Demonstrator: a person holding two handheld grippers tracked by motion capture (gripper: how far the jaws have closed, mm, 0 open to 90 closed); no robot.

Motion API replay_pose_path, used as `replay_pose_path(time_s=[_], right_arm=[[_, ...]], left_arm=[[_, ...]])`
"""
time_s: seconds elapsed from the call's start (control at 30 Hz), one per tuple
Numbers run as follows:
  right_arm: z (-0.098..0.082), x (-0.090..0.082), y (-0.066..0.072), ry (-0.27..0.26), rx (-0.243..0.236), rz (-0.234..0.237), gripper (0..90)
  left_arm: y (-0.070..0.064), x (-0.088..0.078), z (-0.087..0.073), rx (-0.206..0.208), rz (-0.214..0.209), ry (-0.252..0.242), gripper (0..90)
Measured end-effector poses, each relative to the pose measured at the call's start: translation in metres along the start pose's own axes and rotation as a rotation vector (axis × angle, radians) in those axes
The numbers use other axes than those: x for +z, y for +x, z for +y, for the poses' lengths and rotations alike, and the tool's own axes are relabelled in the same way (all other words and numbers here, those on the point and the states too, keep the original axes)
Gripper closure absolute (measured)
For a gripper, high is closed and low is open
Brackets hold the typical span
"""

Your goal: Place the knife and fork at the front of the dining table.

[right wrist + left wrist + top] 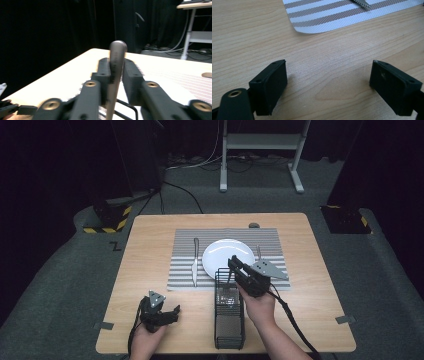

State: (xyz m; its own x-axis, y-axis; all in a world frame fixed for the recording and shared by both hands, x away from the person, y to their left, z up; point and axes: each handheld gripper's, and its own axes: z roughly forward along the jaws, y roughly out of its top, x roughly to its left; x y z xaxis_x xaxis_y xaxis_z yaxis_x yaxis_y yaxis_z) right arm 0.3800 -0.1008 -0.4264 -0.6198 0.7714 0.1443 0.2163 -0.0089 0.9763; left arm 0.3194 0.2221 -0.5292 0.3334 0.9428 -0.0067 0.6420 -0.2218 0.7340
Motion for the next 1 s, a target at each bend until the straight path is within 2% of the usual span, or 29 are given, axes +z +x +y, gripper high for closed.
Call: replay_pose_path(time_s=[0.2, 0.43, 0.73, 1.0], right_arm=[[-0.001, -0.004, 0.004, -0.021, -0.005, 0.041, 79.9], [0.012, -0.017, 0.009, -0.094, -0.025, 0.059, 80.0], [0.047, -0.046, 0.018, -0.213, -0.050, 0.065, 80.0], [0.083, -0.079, 0.016, -0.315, -0.056, 0.047, 80.1]], left_arm=[[0.000, 0.000, 0.000, 0.000, 0.000, 0.000, 14.4], [0.000, 0.000, 0.000, 0.000, 0.000, 0.000, 14.4], [0.000, 0.000, 0.000, 0.000, 0.000, 0.000, 14.4], [0.000, 0.000, 0.000, -0.001, 0.000, -0.001, 14.4]])
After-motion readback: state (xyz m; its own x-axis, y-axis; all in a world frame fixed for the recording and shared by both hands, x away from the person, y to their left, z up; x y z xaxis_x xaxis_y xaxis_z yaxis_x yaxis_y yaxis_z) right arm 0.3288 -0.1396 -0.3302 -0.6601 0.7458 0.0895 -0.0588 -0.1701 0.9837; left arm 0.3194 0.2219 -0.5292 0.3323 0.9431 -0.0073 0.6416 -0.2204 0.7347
